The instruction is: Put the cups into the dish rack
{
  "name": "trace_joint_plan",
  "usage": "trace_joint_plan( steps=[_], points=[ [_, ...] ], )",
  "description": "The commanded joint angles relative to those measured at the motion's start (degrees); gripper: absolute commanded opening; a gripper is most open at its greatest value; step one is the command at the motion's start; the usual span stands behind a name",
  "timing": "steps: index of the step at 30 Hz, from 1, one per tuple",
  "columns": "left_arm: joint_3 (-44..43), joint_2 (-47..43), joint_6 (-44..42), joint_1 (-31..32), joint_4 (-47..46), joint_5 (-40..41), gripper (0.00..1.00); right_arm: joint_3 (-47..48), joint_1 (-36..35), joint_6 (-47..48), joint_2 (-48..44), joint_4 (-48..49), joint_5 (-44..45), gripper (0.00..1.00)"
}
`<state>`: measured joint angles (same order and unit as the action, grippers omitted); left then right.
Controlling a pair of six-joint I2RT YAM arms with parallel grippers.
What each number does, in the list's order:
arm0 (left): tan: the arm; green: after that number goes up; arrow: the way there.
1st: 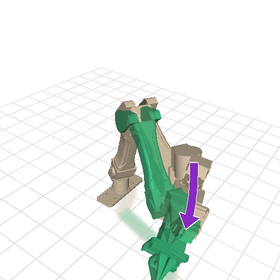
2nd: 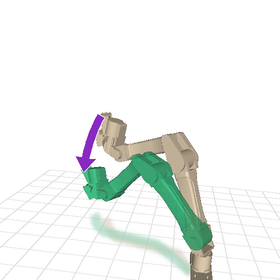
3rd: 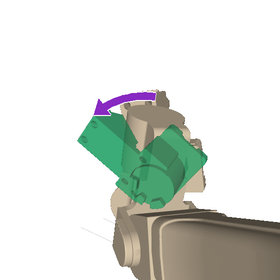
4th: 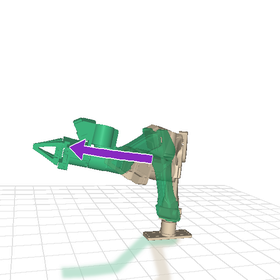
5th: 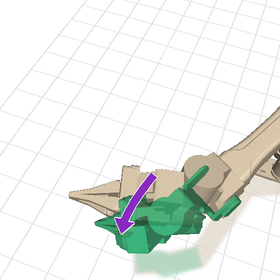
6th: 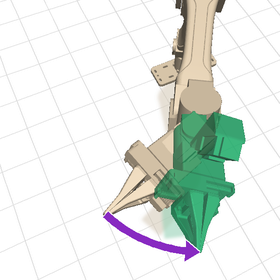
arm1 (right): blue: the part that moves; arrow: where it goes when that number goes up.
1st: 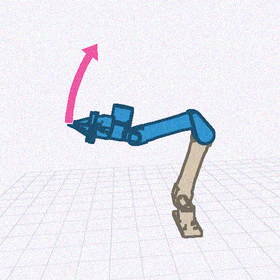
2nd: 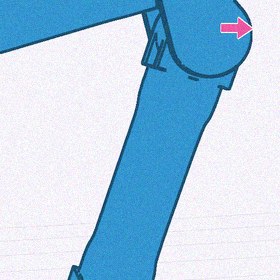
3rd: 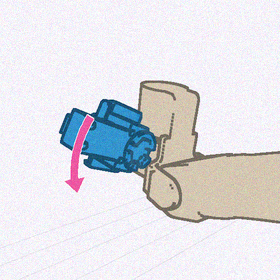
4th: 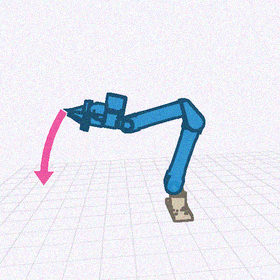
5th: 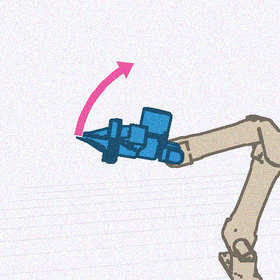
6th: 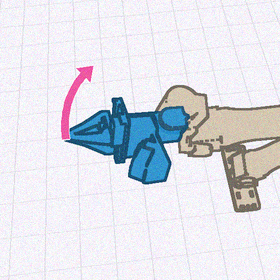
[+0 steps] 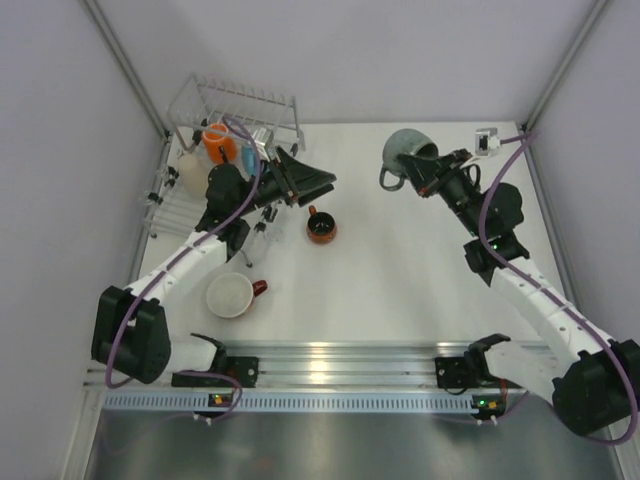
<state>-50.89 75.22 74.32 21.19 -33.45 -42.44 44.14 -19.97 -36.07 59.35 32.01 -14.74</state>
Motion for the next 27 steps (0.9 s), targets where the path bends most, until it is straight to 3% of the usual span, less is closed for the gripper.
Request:
trace_joint_plan(
  steps=[1,12,27],
  points=[
    [-1.75,1.33,4.86,1.39,-12.15,-1.77,0.69,4.29,-3.84,0.3,-0.91,14.13,3.05,0.0],
    [-2.89,6.6,6.35,5.61,-23.58,-3.18,0.69,6.31,-11.67,-0.93,2.7,18.61,4.81,0.0],
    [-2.28,9.42,6.19,6.93,-24.2,-3.88,0.72,6.92,-14.31,0.13,3.14,19.76,6.04,0.0]
  ],
)
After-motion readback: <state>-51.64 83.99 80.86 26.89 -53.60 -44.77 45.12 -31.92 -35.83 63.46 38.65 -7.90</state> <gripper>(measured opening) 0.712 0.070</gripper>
